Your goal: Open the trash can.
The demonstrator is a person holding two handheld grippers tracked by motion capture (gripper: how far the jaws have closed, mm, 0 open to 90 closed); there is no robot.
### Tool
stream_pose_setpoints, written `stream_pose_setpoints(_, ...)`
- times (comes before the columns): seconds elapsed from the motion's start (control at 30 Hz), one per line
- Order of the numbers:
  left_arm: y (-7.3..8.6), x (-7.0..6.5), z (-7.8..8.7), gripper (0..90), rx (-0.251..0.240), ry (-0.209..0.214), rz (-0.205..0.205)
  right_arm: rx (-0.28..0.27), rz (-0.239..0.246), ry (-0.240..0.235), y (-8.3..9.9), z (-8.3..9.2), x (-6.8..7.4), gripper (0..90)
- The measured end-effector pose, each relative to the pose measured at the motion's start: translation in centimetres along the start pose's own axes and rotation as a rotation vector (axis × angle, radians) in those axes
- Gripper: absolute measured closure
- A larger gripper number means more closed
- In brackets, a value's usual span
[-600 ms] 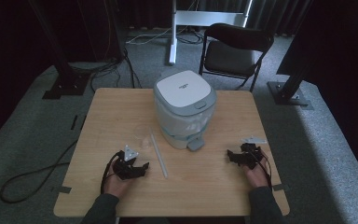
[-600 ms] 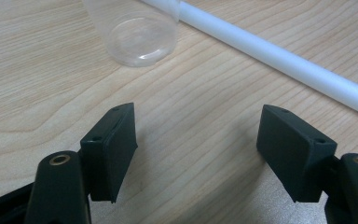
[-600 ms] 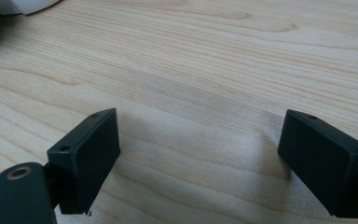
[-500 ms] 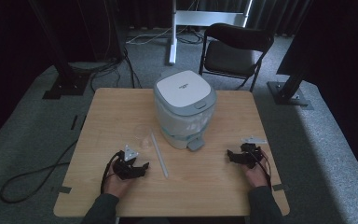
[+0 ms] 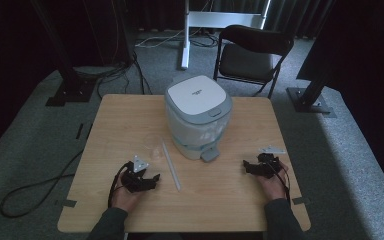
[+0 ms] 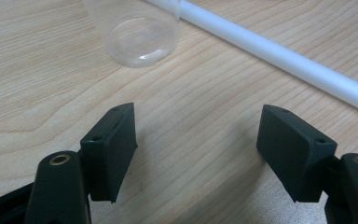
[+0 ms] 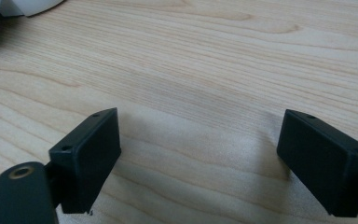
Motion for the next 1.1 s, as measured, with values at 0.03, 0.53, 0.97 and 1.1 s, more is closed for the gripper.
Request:
stream_pose_setpoints(0.03,0.0,0.0,0.0,28.5,0.0,0.0,0.0,0.0,0.0,0.0,0.0,0.0,0.0,13.7)
stream_pose_setpoints(0.53,0.0,0.0,0.0,28.5,0.0,0.0,0.0,0.023,-0.015,0.008,-0.2,0.5,0.2,23.9)
stream_pose_setpoints(0.97,-0.1,0.0,-0.1,28.5,0.001,0.0,0.0,-0.044,0.011,-0.009,-2.5,3.4,1.0,33.1)
stream_pose_setpoints(1.1,-0.1,0.0,-0.1,28.5,0.001,0.001,0.002,-0.059,0.018,-0.008,-3.3,4.1,1.3,34.9)
Point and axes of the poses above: each handheld gripper's, and its own axes: z roughly backward along the jaws, y roughly out of its underside, x roughly to its left, the point moved 4 cm from there along -z, roughly forward along the jaws, and after that the axes turned 2 degrees about -z, right-handed, at the moved point
